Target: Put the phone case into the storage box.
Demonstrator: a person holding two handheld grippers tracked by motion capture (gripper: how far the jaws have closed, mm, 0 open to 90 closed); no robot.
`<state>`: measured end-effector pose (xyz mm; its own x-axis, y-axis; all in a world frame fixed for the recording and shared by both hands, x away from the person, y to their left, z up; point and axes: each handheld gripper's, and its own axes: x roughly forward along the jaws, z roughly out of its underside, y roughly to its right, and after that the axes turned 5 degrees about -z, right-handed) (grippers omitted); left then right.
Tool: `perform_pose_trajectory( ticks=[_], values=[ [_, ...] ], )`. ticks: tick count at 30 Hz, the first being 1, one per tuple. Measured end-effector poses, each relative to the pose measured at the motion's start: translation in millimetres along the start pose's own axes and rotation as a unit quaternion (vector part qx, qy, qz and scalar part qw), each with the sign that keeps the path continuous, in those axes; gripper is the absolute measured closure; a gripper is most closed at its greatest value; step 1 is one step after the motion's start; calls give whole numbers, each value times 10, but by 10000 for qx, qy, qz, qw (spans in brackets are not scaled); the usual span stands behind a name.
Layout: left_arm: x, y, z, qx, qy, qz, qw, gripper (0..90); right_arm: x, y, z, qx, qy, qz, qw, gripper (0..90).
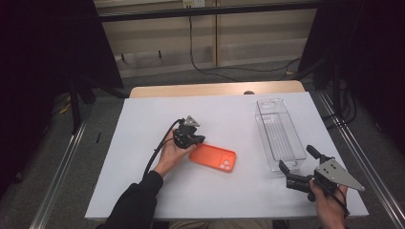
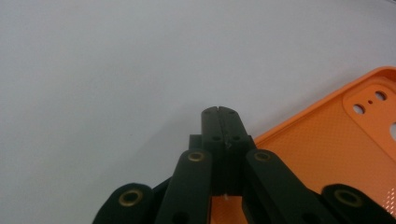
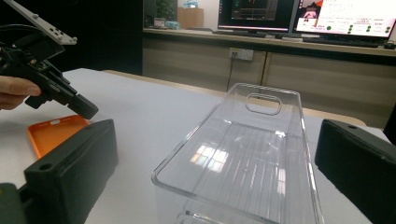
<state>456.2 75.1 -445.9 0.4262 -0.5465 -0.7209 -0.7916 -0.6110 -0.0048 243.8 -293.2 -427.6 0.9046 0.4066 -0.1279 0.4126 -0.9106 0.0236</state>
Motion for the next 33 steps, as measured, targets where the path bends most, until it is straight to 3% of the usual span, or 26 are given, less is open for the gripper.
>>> perform_pose_trajectory(
  ticks=[33],
  values=[
    [-194, 94, 162, 142, -101, 200, 9996, 900, -3, -4, -2, -14, 16, 5, 10000, 0]
  ],
)
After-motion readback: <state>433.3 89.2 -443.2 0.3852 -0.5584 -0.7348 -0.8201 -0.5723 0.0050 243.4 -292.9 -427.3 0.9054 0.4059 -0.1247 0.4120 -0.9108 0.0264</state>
